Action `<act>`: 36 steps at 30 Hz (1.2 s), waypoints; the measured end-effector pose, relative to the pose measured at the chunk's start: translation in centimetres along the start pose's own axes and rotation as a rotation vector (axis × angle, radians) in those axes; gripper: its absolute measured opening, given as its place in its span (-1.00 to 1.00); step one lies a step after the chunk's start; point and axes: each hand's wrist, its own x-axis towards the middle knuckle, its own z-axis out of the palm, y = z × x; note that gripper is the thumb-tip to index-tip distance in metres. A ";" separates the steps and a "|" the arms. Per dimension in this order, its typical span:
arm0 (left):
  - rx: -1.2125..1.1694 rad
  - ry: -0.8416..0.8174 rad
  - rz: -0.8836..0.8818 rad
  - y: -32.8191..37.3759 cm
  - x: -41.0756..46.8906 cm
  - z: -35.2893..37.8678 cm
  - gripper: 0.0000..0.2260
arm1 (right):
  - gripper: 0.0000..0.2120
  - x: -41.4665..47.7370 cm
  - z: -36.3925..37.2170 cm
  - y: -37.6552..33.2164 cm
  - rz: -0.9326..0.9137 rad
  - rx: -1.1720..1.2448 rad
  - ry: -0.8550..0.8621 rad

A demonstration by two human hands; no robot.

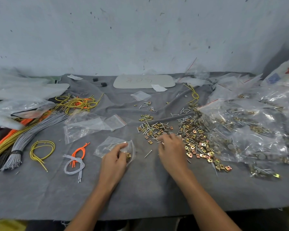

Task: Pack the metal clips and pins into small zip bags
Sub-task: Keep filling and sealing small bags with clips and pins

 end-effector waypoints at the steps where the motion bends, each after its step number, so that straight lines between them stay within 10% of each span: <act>1: 0.005 0.003 0.001 -0.1 0.0 0.0 -0.65 | -0.87 0.5 -0.5 0.9 0.037 -0.081 -0.028; 13: 0.008 0.002 0.025 0.0 -0.1 -0.1 -0.65 | -0.85 1.4 -1.0 0.9 0.017 -0.218 -0.235; 25: -0.018 0.007 -0.007 0.2 0.0 0.0 -0.64 | -0.80 -2.0 1.4 -5.5 0.547 1.535 -0.445; 36: -0.065 -0.008 -0.034 0.4 0.0 -0.1 -0.53 | -0.70 -2.7 2.2 -4.4 0.399 1.694 -0.615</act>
